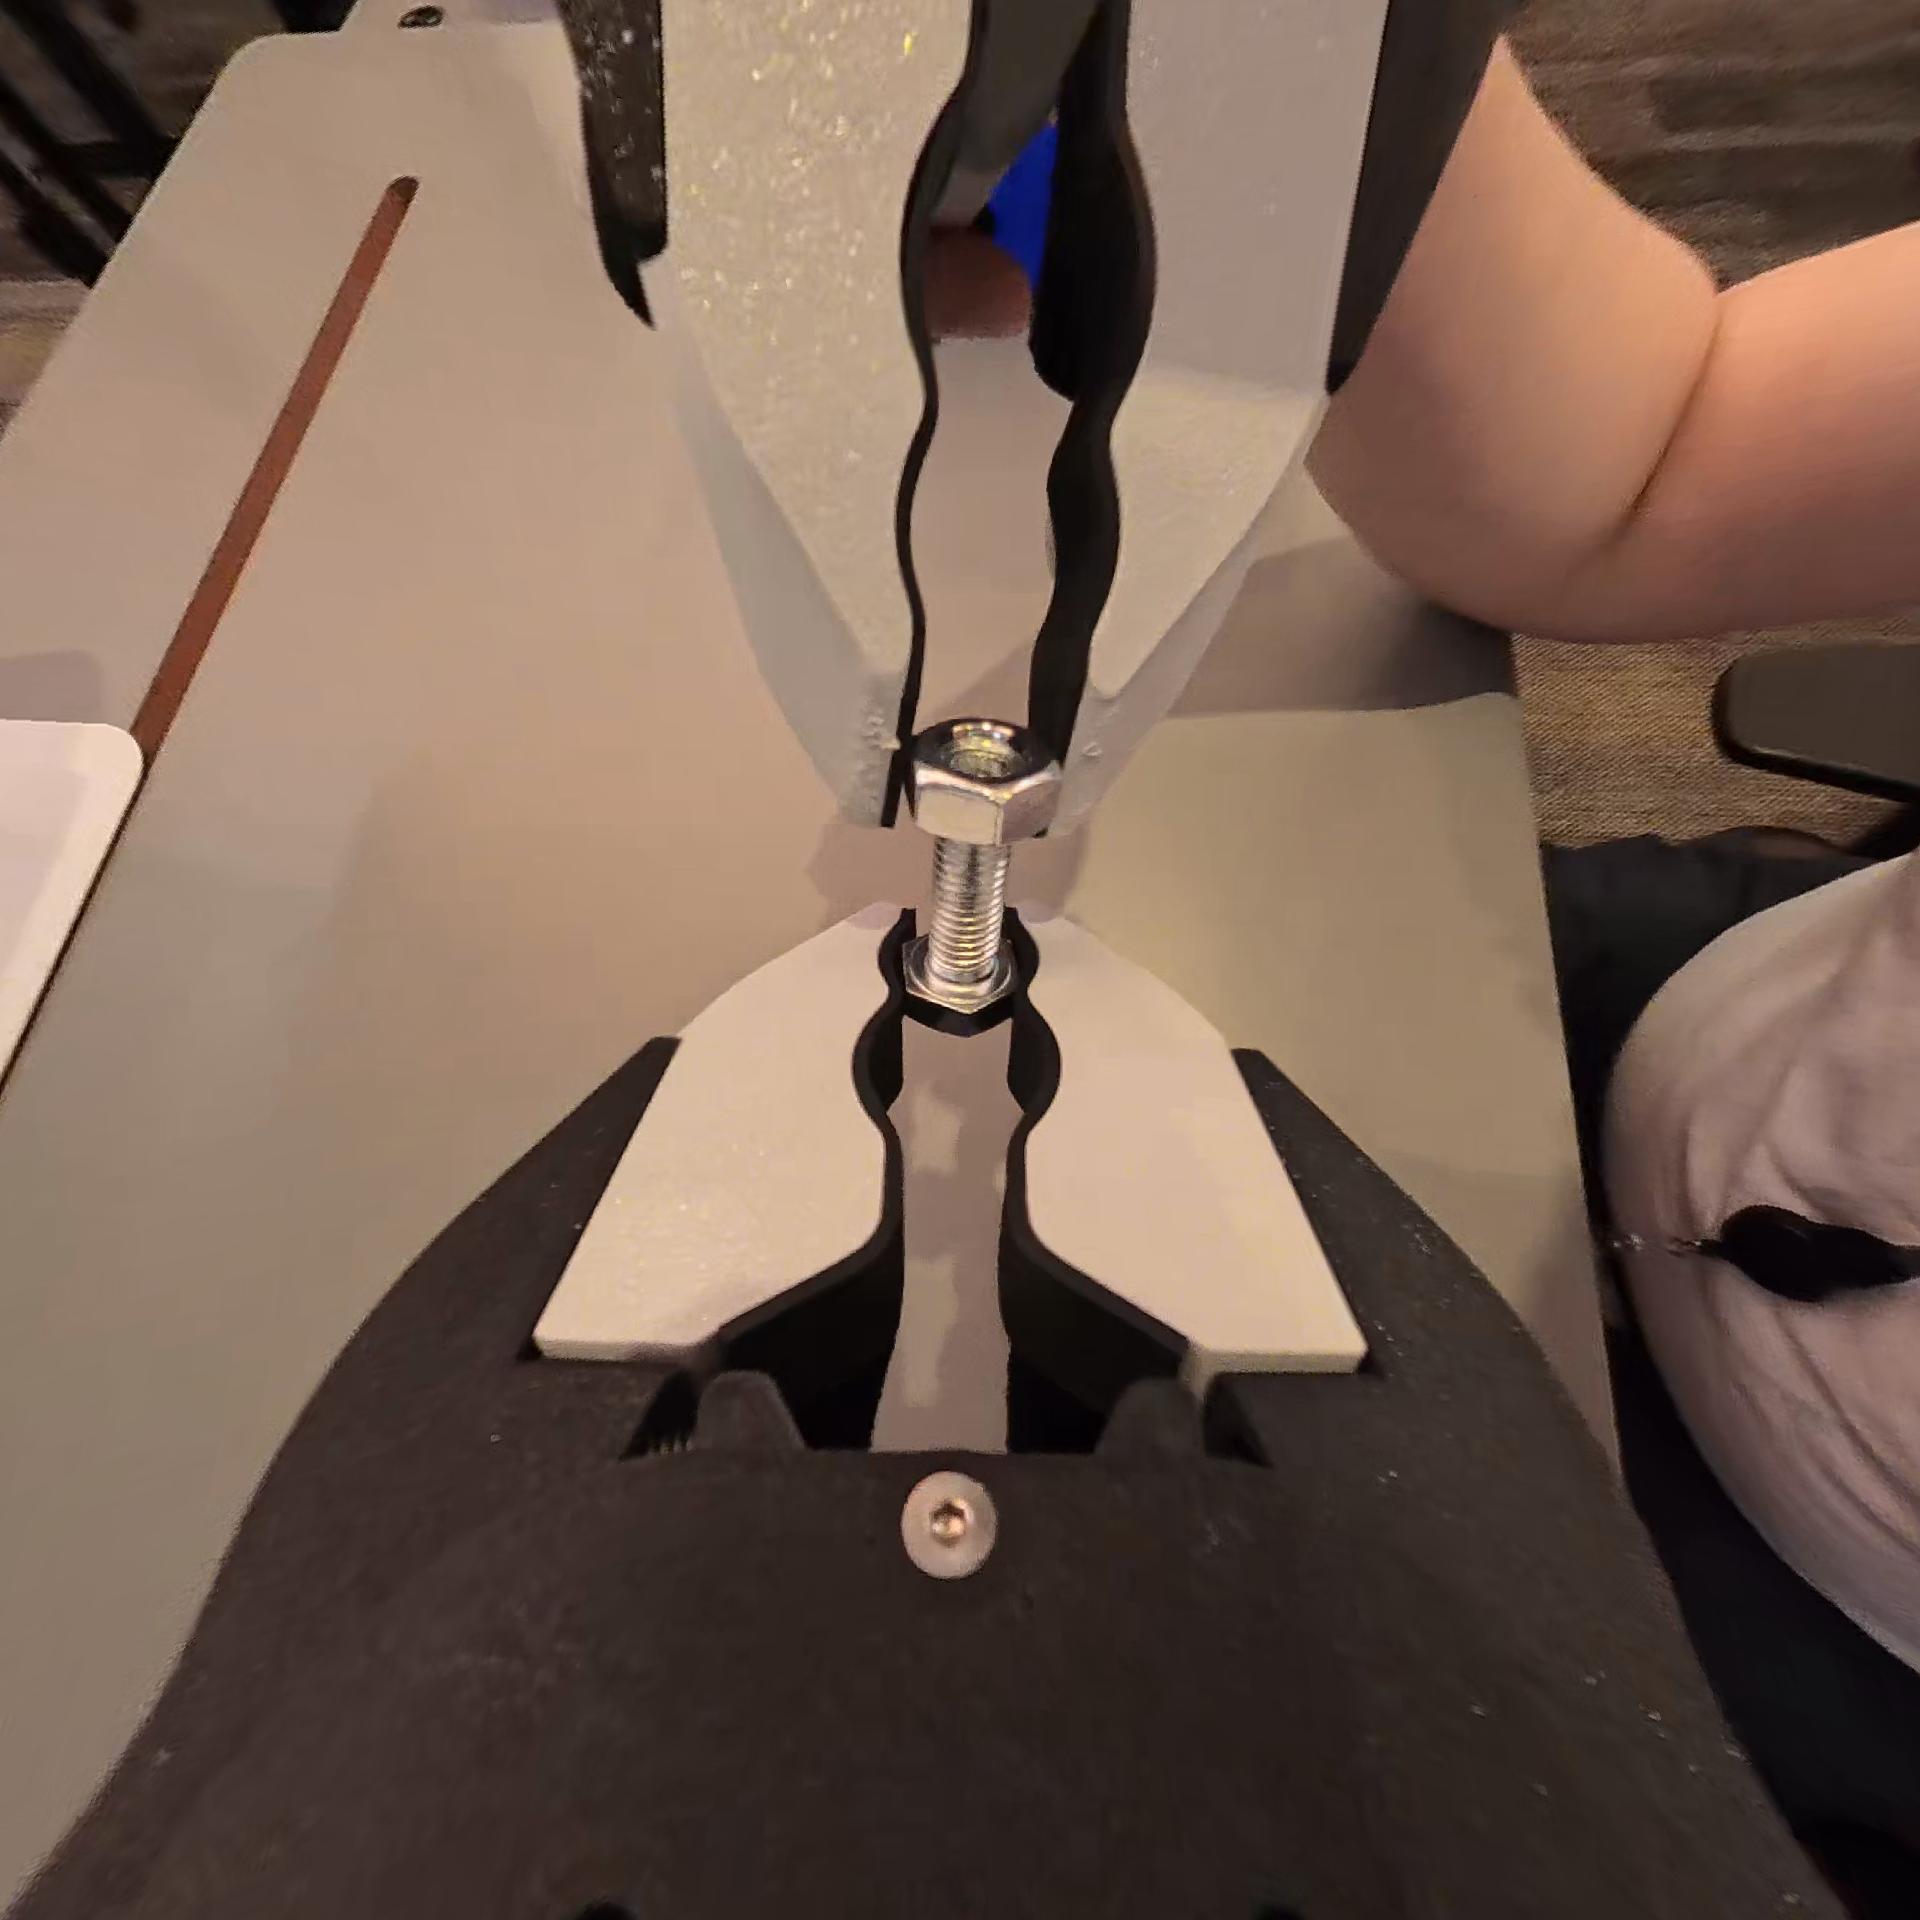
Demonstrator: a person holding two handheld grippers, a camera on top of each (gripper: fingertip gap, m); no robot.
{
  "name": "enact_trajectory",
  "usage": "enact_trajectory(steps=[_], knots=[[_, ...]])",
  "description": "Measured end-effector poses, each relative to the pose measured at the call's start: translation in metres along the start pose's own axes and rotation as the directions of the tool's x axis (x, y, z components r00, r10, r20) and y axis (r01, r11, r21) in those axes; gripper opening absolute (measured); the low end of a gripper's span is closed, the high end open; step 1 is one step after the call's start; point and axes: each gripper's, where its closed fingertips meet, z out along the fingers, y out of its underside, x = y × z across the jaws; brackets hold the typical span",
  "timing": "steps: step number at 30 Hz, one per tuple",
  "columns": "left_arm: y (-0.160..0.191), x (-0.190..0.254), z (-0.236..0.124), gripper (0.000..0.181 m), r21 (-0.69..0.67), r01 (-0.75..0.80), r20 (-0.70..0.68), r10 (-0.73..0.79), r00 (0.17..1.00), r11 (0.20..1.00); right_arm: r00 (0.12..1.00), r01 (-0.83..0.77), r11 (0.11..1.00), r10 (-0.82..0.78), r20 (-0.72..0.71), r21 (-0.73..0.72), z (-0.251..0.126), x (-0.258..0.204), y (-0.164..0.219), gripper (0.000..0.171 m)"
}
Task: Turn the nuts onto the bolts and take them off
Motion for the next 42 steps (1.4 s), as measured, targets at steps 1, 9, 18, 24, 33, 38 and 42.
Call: enact_trajectory(steps=[1,9,18,24,33,38,42], knots=[[-0.001,-0.001,0.000,0.015,0.006,0.008,0.004,-0.008,1.000,1.000,1.000,-0.020,1.000,0.020,-0.003,0.007,-0.001,0.001,0.000,0.017],[0.007,-0.054,-0.008,0.015,-0.077,-0.006,0.379,0.035,0.925,0.997,0.805,-0.566,0.818,0.575,-0.147,0.106,-0.006,0.043,-0.003,0.043],[-0.006,-0.065,-0.012,0.015,-0.028,-0.033,0.484,0.043,0.874,0.999,0.785,-0.568,0.823,0.548,-0.289,0.015,0.006,0.046,0.008,0.025],[-0.009,-0.054,-0.010,0.015,-0.006,-0.038,0.413,0.037,0.910,0.999,0.897,-0.367,0.927,0.329,-0.296,-0.081,0.004,0.037,0.004,0.018],[-0.013,-0.047,-0.013,0.015,0.024,-0.033,0.367,0.022,0.930,0.999,0.913,-0.299,0.951,0.261,-0.314,-0.079,-0.004,0.038,0.004,0.028],[-0.013,-0.048,-0.016,0.015,0.029,-0.032,0.368,0.019,0.930,0.999,0.917,-0.308,0.951,0.295,-0.269,-0.006,-0.006,0.032,-0.010,0.028],[-0.013,-0.047,-0.014,0.015,0.027,-0.034,0.364,0.022,0.931,0.999,0.893,-0.349,0.937,0.341,-0.294,0.029,-0.005,0.036,-0.015,0.028]])
